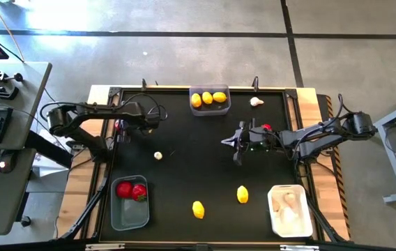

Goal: Sort produce into baskets
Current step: Put the left tomato into the dark green bin

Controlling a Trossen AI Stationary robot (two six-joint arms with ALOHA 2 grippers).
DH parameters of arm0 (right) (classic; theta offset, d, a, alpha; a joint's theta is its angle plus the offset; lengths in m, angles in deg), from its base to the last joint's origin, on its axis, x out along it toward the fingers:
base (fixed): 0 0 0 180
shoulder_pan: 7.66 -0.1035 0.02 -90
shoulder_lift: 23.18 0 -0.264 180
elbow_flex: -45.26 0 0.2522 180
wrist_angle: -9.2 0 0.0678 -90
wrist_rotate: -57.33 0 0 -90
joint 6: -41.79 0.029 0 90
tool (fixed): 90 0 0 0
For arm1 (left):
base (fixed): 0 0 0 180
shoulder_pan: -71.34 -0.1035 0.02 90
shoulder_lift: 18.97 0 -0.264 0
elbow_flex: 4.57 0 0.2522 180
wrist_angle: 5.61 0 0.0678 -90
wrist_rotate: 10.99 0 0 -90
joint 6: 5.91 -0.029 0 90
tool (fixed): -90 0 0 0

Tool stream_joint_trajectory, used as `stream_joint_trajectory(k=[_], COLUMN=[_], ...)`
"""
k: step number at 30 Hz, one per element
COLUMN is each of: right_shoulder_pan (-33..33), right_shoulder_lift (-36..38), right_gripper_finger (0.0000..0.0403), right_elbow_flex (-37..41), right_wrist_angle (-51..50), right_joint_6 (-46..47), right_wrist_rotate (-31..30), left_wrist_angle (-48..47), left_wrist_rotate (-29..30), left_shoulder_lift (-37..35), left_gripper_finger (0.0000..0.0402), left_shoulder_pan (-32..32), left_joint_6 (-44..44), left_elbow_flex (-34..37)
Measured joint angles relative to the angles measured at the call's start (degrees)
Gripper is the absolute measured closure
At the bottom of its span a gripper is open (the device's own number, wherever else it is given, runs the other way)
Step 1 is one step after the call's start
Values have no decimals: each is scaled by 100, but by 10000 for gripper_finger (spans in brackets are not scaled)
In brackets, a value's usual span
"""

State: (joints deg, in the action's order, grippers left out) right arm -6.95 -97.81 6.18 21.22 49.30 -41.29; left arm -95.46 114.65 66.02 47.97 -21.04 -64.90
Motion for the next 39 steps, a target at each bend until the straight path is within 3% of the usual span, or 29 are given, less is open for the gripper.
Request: stream_joint_trajectory(k=[17,25,39], right_shoulder_pan=[0,0,1], right_shoulder_lift=[0,0,0], right_gripper_finger=[402,402,402], right_elbow_flex=[0,0,0], right_wrist_angle=[18,18,20], right_joint_6=[-1,13,5], right_wrist_rotate=[0,0,0], left_wrist_angle=[-238,-254,-252], left_wrist_rotate=[-111,-133,-959], left_shoulder_lift=[-950,-1045,-1045], left_gripper_finger=[401,401,401], left_shoulder_pan=[1049,1720,2937], left_joint_6=[295,459,808], left_elbow_flex=[-50,-699,-1864])
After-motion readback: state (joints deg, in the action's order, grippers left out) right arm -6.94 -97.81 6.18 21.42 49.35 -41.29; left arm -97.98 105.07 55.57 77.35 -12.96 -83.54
